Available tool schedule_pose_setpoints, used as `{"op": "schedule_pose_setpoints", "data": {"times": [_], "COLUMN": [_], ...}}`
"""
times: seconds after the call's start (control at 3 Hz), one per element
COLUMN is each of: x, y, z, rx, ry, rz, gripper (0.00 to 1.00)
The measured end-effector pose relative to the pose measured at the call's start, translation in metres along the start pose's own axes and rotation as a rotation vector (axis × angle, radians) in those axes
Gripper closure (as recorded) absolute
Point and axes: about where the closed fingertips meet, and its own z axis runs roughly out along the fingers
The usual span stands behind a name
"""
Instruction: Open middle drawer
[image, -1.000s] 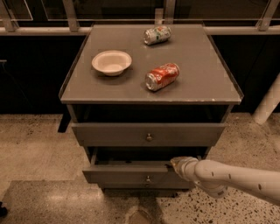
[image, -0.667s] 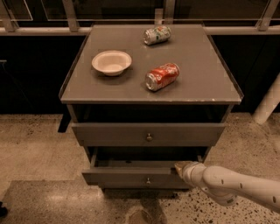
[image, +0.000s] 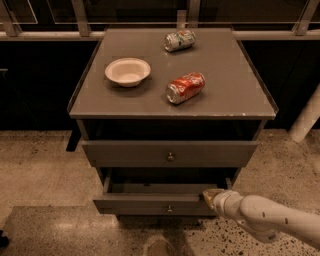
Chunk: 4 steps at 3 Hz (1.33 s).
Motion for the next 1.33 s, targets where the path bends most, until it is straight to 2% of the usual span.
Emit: {"op": "schedule_pose_setpoints", "data": {"times": [0.33,0.67,1.33], "x": [-0.044,-0.045,-0.023], "y": [0.003,0.003,0.004], "z": [0.016,0.016,0.035], "rx": [0.022,0.023,0.027], "ry": [-0.077,-0.078,-0.02], "rz": [-0.017,-0.017,0.005], "gripper": [1.0,1.0,1.0]}}
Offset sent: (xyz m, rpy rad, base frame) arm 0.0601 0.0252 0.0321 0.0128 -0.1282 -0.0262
